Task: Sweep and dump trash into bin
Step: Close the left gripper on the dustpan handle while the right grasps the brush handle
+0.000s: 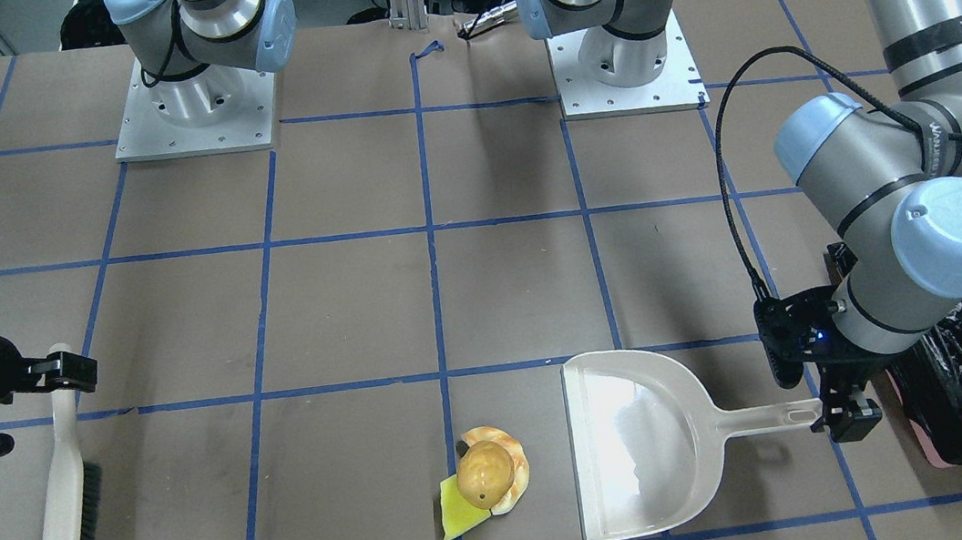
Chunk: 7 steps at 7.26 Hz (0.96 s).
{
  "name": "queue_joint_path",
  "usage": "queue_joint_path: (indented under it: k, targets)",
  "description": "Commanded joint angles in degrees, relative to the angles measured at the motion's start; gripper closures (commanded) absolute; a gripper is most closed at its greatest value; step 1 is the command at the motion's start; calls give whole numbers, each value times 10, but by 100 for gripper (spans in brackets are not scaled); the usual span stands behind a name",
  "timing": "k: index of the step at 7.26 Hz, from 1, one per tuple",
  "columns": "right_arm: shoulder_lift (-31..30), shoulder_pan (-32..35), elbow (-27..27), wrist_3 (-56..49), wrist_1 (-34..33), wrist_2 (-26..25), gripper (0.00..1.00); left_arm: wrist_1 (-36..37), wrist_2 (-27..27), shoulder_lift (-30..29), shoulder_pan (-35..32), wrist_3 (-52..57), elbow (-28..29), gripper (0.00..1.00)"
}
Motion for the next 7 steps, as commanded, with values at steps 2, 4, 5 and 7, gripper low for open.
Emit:
queue_joint_path:
  k: [2, 4, 5, 7]
  targets:
    - [10, -14, 16, -1, -7, -8, 14, 2, -10, -24, 3, -32, 4, 0]
    - [10, -24, 20, -1, -8, -6, 26, 2, -1, -25, 2, -65, -3, 0]
    - [10, -24, 20, 2, -7, 1, 32, 1, 10, -25, -1, -75, -5, 0]
    - [13, -23, 19, 6, -12, 3, 30, 3, 10, -26, -2, -66, -7, 40]
